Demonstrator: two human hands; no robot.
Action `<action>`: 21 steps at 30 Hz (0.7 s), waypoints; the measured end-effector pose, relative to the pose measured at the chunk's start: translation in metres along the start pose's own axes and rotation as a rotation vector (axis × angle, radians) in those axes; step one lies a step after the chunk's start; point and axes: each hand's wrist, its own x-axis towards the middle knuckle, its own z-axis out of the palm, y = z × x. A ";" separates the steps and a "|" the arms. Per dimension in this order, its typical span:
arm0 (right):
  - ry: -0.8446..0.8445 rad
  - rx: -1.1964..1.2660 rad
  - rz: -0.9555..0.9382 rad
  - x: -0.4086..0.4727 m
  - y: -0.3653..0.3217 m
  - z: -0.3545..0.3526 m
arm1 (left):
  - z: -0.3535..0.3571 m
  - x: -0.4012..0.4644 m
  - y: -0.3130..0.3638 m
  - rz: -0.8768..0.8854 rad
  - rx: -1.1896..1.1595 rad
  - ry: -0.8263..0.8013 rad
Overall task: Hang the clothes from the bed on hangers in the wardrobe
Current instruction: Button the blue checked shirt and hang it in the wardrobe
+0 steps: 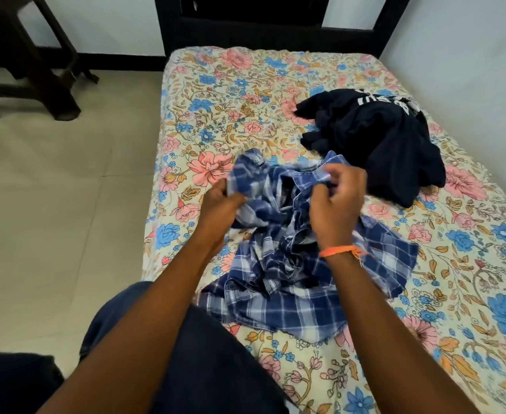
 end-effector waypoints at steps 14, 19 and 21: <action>-1.025 -0.622 -0.065 -0.062 -0.003 0.050 | -0.050 -0.077 -0.019 -0.073 0.475 -0.521; -0.790 -0.447 -0.081 -0.076 -0.019 0.041 | -0.064 -0.064 -0.027 -0.246 0.108 0.136; -0.720 -0.122 0.007 -0.079 -0.033 0.036 | -0.067 -0.061 -0.026 -0.337 -0.096 0.115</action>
